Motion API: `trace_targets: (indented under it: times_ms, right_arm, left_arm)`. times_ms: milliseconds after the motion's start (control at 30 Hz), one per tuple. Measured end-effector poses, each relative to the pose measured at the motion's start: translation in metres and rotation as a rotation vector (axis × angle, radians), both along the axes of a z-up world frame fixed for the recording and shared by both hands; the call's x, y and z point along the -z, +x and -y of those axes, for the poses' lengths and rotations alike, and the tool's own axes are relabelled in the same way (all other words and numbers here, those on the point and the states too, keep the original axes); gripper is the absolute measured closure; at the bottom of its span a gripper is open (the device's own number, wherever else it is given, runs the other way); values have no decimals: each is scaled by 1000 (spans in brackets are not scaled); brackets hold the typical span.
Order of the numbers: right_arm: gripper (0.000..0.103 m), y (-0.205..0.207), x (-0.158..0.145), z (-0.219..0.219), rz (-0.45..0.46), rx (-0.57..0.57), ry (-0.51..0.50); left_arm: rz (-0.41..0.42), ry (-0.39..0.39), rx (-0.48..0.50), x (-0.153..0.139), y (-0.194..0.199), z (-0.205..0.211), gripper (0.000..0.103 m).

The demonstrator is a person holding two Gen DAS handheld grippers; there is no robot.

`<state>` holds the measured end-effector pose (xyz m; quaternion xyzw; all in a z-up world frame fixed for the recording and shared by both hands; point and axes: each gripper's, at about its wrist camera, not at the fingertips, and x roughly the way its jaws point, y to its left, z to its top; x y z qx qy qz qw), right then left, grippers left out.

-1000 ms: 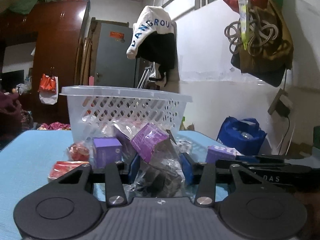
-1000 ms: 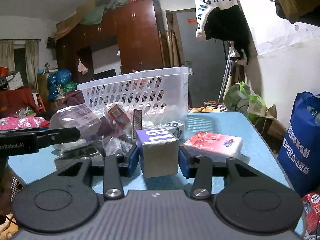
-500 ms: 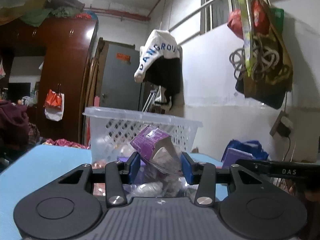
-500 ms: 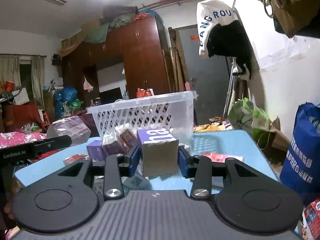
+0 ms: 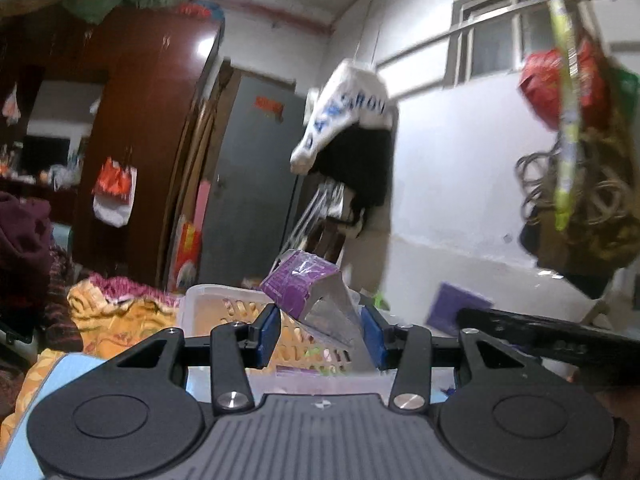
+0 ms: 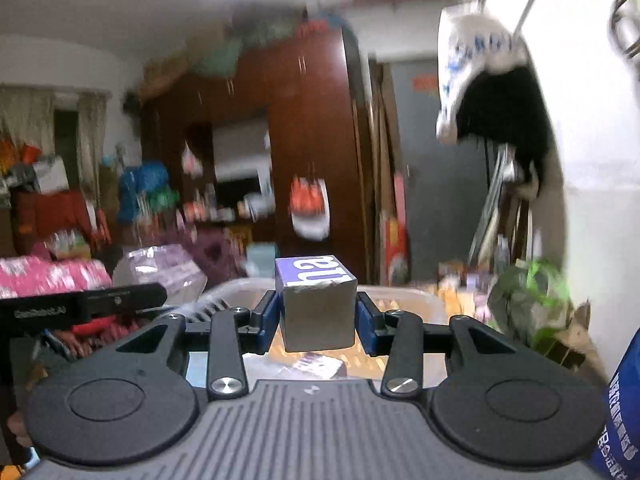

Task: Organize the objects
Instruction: 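Carry both held items over the basket and release them inside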

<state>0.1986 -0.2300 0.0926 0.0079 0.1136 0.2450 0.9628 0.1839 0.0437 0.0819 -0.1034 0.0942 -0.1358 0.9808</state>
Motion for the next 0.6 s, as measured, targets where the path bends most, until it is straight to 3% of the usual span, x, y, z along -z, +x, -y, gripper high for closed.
trace_targets:
  times_ms: [100,233,300,333,367,433,500,600]
  right_arm:
    - [59,39,4,-18,-96,22,-71]
    - [56,57,18,-33,-151,26,-138]
    - [41,52,19,-33,-153,32,-134]
    - [31,45,18,-29,-139,27,-114]
    - [18,36,16,-23,-115,20,-94]
    - [3,5,13,-3,-46,18,-44]
    - [0,-26,18,21,21,9,-15]
    - [0,-47,42,52,-12,80,-66]
  left_arm:
    - [-97,19,-30,-4,36,4,54]
    - [-188,50,-32,7,65,10,49]
    - [-195,51,-38,11,69,10,31]
    - [-192,51,-43,12,67,8,29]
    - [-178,45,-48,12,60,4,29]
    - [-125,46,-39,10,33,-3,26]
    - [-76,54,-11,12,3,-13,11]
    - [-93,65,-30,40,-42,-30,9]
